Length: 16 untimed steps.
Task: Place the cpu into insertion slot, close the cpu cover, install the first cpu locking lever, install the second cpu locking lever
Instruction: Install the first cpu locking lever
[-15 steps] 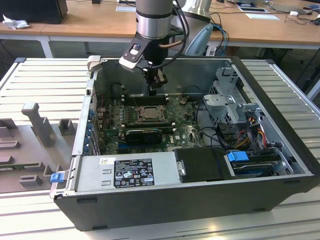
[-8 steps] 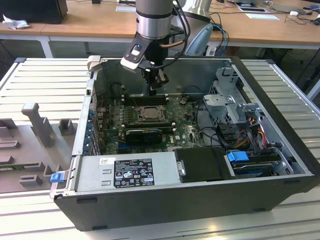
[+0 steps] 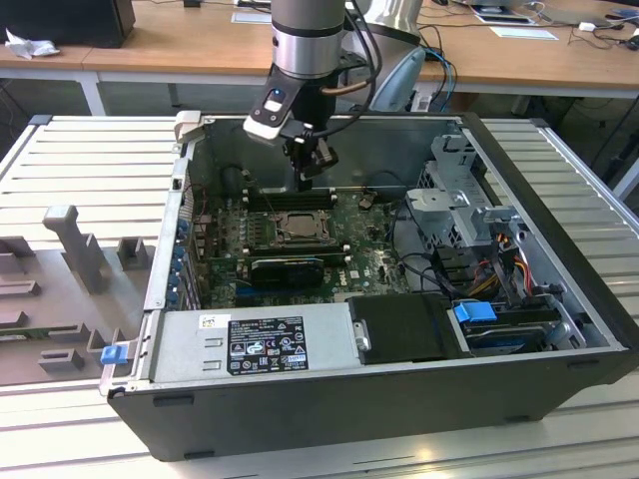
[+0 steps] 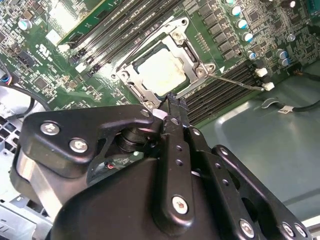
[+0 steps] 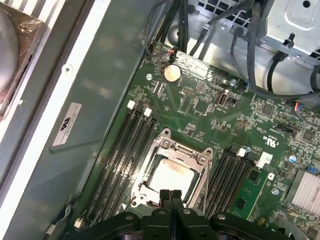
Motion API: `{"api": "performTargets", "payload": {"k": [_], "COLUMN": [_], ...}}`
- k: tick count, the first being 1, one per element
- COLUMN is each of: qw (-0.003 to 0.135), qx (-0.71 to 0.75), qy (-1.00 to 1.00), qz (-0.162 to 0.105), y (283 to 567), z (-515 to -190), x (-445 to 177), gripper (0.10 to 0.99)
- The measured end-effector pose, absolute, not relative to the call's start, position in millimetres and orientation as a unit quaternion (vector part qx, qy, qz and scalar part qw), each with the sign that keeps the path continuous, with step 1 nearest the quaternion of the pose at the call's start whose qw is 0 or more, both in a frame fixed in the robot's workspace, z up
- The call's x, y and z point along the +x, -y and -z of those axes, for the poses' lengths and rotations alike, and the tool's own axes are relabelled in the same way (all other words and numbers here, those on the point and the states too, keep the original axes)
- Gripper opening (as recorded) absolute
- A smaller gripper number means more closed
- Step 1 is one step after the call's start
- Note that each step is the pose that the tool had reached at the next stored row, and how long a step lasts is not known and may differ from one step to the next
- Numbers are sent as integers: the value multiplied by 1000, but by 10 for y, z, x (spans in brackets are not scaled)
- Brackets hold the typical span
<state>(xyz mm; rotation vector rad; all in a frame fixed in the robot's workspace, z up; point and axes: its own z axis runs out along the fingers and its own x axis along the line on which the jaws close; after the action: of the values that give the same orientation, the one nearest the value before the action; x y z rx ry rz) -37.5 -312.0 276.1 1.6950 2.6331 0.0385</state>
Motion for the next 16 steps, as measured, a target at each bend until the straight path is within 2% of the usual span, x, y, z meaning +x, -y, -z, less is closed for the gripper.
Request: {"api": "performTargets", "payload": {"k": [16], "qw": [3], "qx": [437], "qy": [-899], "qz": [-13], "y": [3120], "z": [-2761], "x": [-375], "gripper": [106]}}
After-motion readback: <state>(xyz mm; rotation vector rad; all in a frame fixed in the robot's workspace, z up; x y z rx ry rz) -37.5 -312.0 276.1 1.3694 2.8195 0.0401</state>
